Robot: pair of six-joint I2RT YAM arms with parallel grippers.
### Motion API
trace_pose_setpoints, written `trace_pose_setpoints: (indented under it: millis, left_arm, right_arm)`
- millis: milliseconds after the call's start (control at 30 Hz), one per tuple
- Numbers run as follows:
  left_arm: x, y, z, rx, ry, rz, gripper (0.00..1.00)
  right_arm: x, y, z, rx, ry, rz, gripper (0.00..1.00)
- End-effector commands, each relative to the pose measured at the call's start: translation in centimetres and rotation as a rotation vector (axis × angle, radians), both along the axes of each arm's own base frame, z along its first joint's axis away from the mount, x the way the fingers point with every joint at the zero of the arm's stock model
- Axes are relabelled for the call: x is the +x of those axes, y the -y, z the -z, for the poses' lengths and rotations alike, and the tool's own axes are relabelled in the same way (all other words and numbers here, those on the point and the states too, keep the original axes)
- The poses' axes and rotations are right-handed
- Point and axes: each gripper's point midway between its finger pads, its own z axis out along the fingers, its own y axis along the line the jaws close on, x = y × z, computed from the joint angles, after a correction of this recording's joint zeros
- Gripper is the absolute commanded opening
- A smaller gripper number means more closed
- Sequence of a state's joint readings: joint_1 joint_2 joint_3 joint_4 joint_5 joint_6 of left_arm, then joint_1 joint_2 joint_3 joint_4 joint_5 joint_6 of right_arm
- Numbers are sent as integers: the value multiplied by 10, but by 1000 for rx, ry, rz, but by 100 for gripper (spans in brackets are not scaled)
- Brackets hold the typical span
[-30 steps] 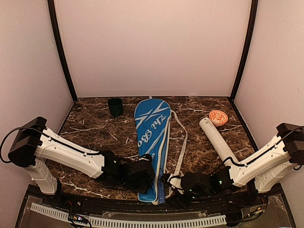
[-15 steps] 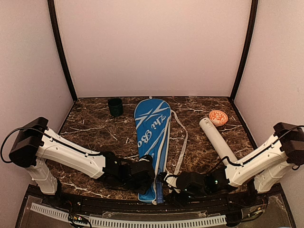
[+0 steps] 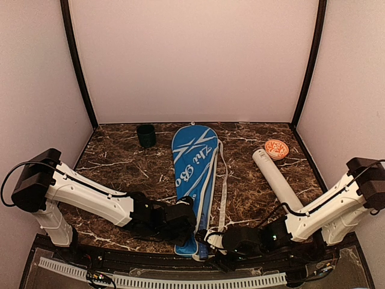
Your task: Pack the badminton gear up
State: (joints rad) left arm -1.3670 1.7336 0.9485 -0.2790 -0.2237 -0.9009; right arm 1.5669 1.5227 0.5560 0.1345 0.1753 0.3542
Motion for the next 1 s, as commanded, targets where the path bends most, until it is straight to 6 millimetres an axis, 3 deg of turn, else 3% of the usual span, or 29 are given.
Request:
trace_pose_setpoints:
  millis: [0,267,567,733,967]
  left_arm:
    - [-18,-32,36,162,-71,56,35]
    - [-18,-31,39,165,-71,70,31]
    - [-19,-33,43,174,-71,90,30]
    - [-19,-31,41,162,-68,100,30]
    - [-14,-22,14,84,-25,103,34]
  right_arm:
    - [0,-19,-11,37,38,-13,61]
    - [32,-17,-26,74,86,111,45]
    - [65,-18,-29,95,100,190,34]
    - [64,-23,-18,90,70,186,32]
    - [48,-15,-26,150,-23,167,44]
